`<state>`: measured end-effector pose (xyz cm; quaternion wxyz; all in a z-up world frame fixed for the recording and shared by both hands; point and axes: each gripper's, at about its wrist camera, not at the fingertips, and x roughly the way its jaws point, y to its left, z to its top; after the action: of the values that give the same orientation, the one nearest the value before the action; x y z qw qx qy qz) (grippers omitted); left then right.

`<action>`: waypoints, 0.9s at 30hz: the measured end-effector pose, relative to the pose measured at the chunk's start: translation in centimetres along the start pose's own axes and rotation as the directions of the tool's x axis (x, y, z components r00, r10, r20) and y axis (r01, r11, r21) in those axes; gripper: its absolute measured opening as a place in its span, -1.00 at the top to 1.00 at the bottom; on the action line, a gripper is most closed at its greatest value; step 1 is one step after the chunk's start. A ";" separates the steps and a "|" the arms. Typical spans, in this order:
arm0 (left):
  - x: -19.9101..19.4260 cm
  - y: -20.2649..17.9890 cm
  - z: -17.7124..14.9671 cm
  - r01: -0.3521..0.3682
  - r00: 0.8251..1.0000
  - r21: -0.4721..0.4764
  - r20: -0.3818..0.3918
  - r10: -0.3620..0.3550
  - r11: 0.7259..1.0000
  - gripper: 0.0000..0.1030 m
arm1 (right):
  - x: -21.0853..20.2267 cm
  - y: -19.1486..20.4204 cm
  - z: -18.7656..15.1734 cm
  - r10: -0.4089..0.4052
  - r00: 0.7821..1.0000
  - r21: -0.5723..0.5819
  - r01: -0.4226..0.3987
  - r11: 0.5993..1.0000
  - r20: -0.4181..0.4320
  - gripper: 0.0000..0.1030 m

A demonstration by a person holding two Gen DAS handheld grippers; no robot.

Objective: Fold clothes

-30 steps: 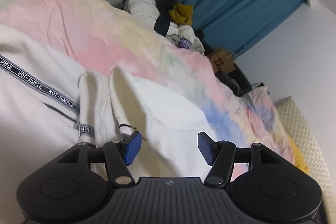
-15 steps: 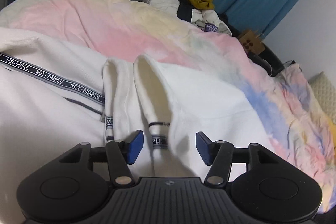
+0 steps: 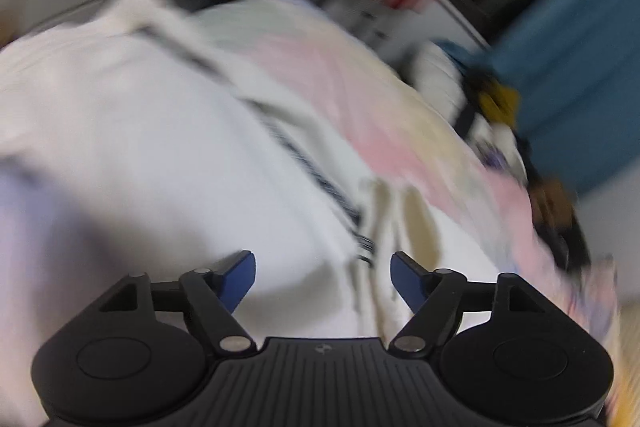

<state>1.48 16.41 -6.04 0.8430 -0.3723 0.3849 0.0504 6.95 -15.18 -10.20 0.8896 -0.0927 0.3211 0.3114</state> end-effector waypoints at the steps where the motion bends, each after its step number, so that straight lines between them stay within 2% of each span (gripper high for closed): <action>1: -0.6 1.1 0.1 -0.002 1.000 -0.066 -0.005 0.002 0.998 -0.57 | -0.1 0.1 -0.1 0.000 1.000 0.002 0.000 1.000 0.000 0.70; 4: -1.9 5.0 0.6 -0.025 0.999 -0.249 -0.027 0.019 0.968 -0.57 | 0.2 -0.2 -0.1 0.002 1.000 0.013 -0.002 1.000 -0.003 0.70; 7: -1.2 8.6 1.3 -0.046 0.999 -0.376 -0.030 0.037 0.925 -0.57 | -0.6 0.2 0.0 -0.011 0.999 0.008 0.011 1.000 0.034 0.70; 10: 0.3 11.8 2.0 0.004 0.999 -0.543 -0.026 -0.021 0.840 -0.55 | -2.1 0.4 0.2 -0.033 0.993 0.000 0.033 0.999 0.111 0.65; 11: 0.8 12.3 2.4 0.023 0.999 -0.566 -0.015 -0.039 0.824 -0.55 | -2.5 0.4 0.3 -0.031 0.992 0.005 0.030 1.000 0.125 0.59; 13: 1.4 12.6 3.4 0.044 0.999 -0.565 0.015 -0.043 0.824 -0.55 | -2.9 0.3 0.2 -0.006 0.992 0.017 0.004 1.000 0.125 0.50; 16: 1.8 12.6 4.7 0.045 0.998 -0.552 0.067 -0.009 0.833 -0.55 | -3.2 0.0 0.1 0.014 0.993 0.042 -0.019 0.999 0.117 0.30; 21: 3.0 13.0 5.7 0.099 0.989 -0.578 0.144 -0.018 0.810 -0.46 | -5.0 -1.8 0.7 0.042 0.979 0.138 -0.071 0.988 0.198 -0.01; 22: 2.9 13.2 6.0 0.109 0.987 -0.579 0.162 -0.016 0.808 -0.41 | -5.1 -2.3 0.8 0.031 0.977 0.169 -0.068 0.983 0.212 -0.02; 24: 2.8 13.6 6.6 0.130 0.979 -0.576 0.202 -0.014 0.807 -0.34 | -4.7 -3.1 0.7 -0.034 0.978 0.217 -0.012 0.976 0.207 -0.02; 27: 3.3 13.8 7.8 0.136 0.970 -0.562 0.242 0.005 0.816 -0.21 | -2.6 -4.0 0.4 -0.107 0.985 0.257 0.070 0.964 0.133 -0.02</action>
<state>3.35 30.83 -13.11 0.7316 -0.6138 0.2374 0.1780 7.98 -19.47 -8.41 0.9283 0.0293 0.2877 0.2339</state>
